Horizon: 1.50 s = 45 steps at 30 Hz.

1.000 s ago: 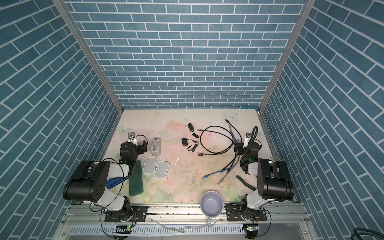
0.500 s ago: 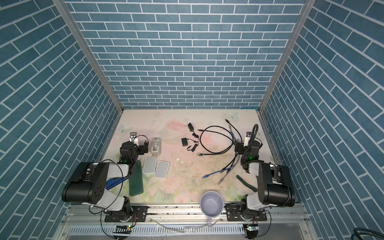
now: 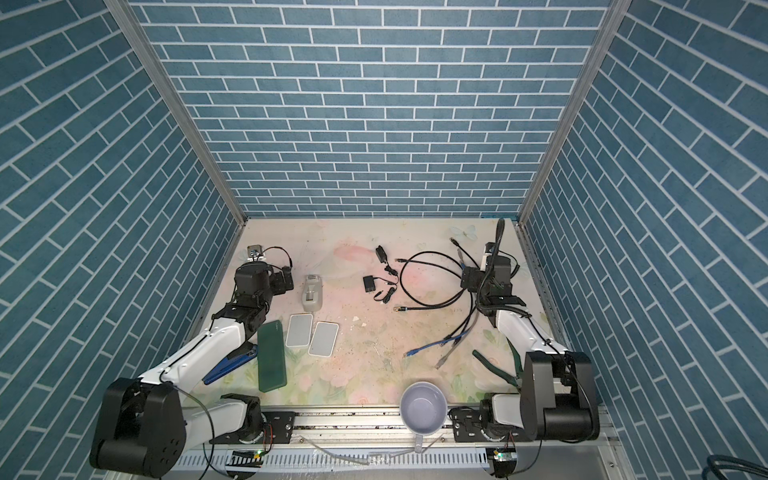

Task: Insert the plug into the switch port
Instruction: 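Swing both grippers toward the black power adapters at the table centre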

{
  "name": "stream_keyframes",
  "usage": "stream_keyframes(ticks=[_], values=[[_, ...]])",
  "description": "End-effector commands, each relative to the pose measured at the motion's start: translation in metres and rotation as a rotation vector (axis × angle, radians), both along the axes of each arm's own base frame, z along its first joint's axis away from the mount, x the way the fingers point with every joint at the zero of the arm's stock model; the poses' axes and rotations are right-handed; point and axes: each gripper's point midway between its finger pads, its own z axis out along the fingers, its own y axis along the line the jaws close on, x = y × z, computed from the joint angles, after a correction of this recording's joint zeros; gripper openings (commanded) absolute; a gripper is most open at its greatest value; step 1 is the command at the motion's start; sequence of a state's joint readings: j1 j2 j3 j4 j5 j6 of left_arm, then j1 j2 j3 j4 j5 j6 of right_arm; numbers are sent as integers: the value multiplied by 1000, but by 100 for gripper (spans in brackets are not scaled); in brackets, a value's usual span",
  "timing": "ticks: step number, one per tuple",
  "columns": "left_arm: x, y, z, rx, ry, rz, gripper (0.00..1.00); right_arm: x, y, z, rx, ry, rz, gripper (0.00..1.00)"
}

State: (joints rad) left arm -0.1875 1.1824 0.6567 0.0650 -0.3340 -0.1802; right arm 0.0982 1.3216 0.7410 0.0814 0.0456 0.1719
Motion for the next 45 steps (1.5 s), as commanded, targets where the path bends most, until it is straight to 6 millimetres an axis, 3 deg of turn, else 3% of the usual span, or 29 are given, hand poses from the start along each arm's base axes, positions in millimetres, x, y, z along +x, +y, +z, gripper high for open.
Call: stream_keyframes(ticks=[1, 10, 23, 32, 39, 40, 45], values=[[-18, -11, -9, 5, 124, 34, 99, -13, 10, -8, 75, 121, -53, 94], [-34, -74, -28, -158, 202, -112, 99, -24, 66, -14, 196, 209, 57, 92], [-38, -150, -34, -183, 252, -289, 100, -33, 152, -42, 211, 356, 233, 76], [-27, -159, -37, -210, 173, -315, 99, -25, 212, -65, 168, 433, 332, 58], [-17, -164, -25, -229, 70, -340, 100, -9, 242, -75, 159, 446, 364, 50], [-20, -163, -33, -225, 76, -340, 100, -7, 245, -76, 155, 450, 368, 49], [-17, -164, -29, -235, 36, -342, 100, -9, 255, -85, 132, 490, 374, 41]])
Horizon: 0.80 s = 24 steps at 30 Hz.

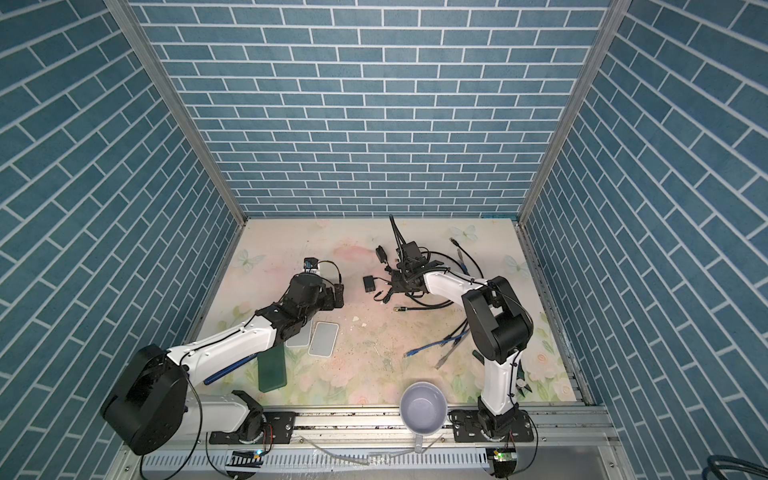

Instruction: Insert the plug into the switch port

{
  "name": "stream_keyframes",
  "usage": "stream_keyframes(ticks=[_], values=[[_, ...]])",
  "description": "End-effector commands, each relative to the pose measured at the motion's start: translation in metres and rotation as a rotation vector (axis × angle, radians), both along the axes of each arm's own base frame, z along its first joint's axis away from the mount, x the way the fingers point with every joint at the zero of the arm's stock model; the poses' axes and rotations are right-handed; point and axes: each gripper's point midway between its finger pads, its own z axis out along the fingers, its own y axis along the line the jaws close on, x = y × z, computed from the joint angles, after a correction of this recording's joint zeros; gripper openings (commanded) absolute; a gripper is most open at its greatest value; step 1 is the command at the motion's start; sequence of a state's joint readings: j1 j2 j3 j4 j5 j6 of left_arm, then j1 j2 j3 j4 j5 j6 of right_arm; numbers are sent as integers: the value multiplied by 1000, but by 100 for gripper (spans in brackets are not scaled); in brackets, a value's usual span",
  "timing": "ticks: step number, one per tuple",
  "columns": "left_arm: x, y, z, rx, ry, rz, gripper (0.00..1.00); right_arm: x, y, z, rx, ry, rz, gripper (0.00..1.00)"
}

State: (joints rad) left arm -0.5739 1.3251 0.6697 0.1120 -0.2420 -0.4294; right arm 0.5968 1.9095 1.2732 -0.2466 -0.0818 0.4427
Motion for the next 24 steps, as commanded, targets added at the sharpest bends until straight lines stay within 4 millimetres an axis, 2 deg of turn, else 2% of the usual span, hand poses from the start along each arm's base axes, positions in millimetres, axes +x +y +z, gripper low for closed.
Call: stream_keyframes(ticks=[1, 11, 18, 19, 24], values=[[6, -3, 10, -13, -59, -3, 100, -3, 7, -1, -17, 32, -7, 40], [9, -4, 5, 10, -49, -10, 100, -19, 21, -22, -50, 89, 30, 37], [11, -6, 3, 17, -42, -15, 100, -23, 28, -26, -60, 90, 66, 28], [11, -6, 3, 17, -42, -14, 100, -25, 28, -27, -69, 89, 84, 25], [10, -5, 1, 24, -37, -10, 100, -46, 39, -29, -80, 98, 235, 22]])
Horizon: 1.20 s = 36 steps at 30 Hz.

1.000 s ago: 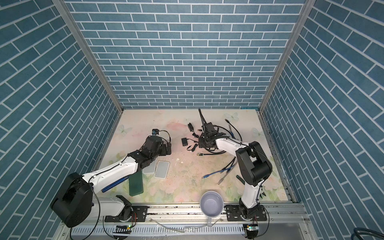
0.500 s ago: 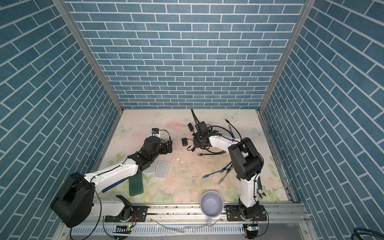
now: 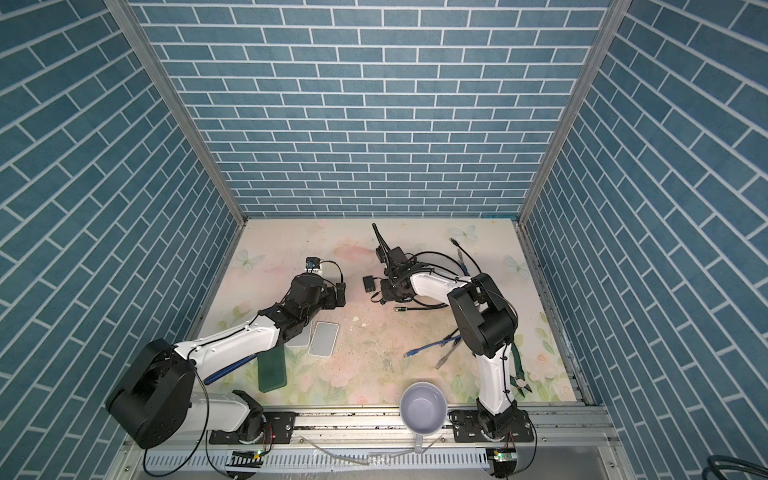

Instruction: Insert the plug into the switch port

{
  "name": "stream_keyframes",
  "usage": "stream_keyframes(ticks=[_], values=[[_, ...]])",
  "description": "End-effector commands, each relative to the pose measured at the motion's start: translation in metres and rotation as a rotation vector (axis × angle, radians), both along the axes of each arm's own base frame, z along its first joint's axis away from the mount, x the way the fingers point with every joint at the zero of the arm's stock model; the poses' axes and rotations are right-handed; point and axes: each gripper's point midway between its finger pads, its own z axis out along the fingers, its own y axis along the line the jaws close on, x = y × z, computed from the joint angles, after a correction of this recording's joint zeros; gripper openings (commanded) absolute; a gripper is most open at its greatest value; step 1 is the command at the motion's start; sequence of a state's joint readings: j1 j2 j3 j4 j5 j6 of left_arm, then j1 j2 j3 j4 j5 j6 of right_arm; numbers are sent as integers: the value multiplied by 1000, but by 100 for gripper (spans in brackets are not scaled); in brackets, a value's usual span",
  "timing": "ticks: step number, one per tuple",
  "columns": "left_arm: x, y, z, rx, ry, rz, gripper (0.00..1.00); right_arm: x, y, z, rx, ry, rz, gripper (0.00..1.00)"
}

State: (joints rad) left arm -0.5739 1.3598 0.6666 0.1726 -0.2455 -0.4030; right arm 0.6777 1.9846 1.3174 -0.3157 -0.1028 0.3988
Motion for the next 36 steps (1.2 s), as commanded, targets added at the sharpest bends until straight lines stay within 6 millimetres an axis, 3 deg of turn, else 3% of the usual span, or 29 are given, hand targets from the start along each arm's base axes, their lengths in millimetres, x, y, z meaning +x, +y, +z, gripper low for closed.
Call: stream_keyframes(ticks=[1, 6, 9, 16, 23, 29, 36], values=[[4, -1, 3, 14, -12, 2, 100, -20, 12, -2, -22, 28, 137, 21], [4, -1, 2, 14, -10, 1, 100, -21, -6, -2, -121, -7, 125, 25], [4, -2, 2, 22, -10, -6, 100, -19, -10, 9, -119, -42, 116, 30], [5, -3, -3, 69, 2, -32, 99, -32, 10, 41, -35, -163, 330, 48], [-2, 0, 0, -1, -74, -27, 100, -42, 34, 67, 71, -365, 603, 50], [-12, 3, 1, -42, -94, -33, 100, -41, 46, 54, 70, -348, 692, 48], [-23, 8, 17, -82, -166, -48, 100, -37, 51, 43, 38, -346, 752, 48]])
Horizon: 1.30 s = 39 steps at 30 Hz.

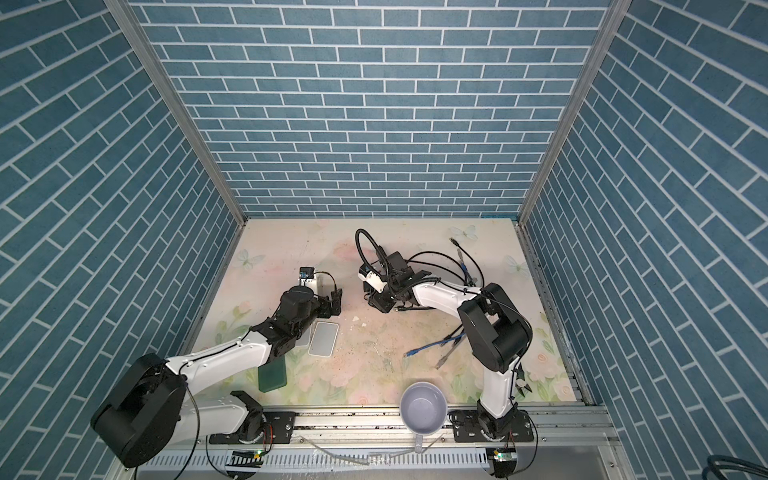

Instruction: Insert the plug into the switch port

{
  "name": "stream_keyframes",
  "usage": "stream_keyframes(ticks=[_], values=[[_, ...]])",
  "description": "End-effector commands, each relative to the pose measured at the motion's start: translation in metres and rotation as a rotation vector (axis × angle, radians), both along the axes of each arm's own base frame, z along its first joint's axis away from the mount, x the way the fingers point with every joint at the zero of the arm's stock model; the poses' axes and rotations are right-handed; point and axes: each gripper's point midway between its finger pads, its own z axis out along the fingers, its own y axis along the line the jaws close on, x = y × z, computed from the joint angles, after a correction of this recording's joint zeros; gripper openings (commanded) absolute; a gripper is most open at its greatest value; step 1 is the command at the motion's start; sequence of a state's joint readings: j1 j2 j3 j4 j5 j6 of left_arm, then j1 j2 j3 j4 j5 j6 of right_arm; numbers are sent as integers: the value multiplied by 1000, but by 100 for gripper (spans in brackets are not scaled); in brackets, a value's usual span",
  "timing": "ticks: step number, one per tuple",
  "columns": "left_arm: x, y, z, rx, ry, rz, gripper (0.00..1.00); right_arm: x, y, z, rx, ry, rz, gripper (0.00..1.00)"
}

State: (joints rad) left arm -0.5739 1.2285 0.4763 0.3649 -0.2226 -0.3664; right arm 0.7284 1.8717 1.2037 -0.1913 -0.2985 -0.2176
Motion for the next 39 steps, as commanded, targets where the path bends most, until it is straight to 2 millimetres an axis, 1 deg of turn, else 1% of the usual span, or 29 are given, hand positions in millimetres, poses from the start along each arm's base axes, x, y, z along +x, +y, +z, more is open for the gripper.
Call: stream_keyframes(ticks=[1, 4, 11, 18, 25, 31, 37, 39], values=[[-3, -1, 15, -34, -63, -15, 100, 6, 13, 10, 4, -57, 91, 48], [-5, 0, 20, -39, -90, -20, 100, 8, 15, 10, 7, -70, 100, 47], [-8, 3, 22, -39, -104, -18, 100, 12, 20, 6, 7, -79, 121, 45], [-9, 4, 25, -44, -112, -18, 99, 10, 29, 4, 24, -58, 153, 43], [-10, 7, 26, -39, -122, -7, 100, 16, 31, -9, 7, -64, 140, 41], [-11, 10, 25, -34, -128, 1, 100, 26, 34, -17, 5, -96, 115, 38], [-12, 11, 27, -27, -138, -1, 100, 30, 35, -25, -1, -101, 111, 31], [-12, 11, 26, -22, -138, -2, 100, 31, 34, -24, -6, -113, 109, 24]])
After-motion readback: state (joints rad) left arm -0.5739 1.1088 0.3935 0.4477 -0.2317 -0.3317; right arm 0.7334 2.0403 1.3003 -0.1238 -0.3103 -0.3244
